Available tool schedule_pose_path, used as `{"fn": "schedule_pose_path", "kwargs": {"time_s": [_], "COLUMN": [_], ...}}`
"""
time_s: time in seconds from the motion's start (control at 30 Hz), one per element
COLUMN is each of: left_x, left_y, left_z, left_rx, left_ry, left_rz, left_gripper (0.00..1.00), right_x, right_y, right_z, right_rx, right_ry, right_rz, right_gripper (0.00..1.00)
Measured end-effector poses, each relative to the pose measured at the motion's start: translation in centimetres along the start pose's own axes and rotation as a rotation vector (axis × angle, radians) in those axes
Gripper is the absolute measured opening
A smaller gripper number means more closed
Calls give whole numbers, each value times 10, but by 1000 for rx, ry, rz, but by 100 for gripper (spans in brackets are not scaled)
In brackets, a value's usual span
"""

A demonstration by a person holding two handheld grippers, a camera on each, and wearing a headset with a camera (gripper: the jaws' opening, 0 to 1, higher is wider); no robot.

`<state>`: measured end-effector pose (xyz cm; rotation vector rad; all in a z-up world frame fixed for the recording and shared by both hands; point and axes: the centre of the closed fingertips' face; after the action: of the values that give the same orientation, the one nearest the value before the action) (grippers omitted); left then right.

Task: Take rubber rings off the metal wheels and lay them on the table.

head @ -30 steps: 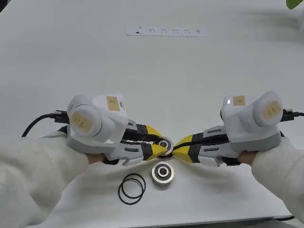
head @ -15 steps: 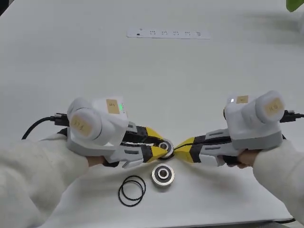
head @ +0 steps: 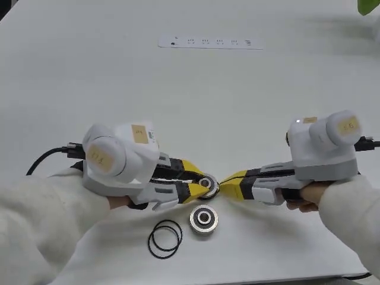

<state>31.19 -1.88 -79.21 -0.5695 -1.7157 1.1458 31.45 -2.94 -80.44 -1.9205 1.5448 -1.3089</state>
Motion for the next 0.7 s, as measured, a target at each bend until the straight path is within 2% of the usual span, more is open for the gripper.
{"fn": "schedule_pose_path", "kwargs": {"time_s": [0.37, 0.7], "left_x": [0, 0], "left_y": [0, 0], "left_z": [0, 0], "left_rx": [2, 6], "left_ry": [1, -1], "left_rz": [4, 6], "left_gripper": [14, 14], "right_x": [1, 0], "right_y": [-5, -8], "right_z": [-4, -7], "right_rx": [-48, -63], "right_ry": [-20, -21], "right_rz": [43, 50], "right_gripper": [0, 0]}}
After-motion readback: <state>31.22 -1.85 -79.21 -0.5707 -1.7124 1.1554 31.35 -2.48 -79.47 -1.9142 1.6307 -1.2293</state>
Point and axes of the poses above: the centre of the closed fingertips' face, and the gripper's own axes: x roughly backward along the fingers, z roughly to its right, y roughly out of its underside, and after that the axes turned 12 degrees about -y, right-handed
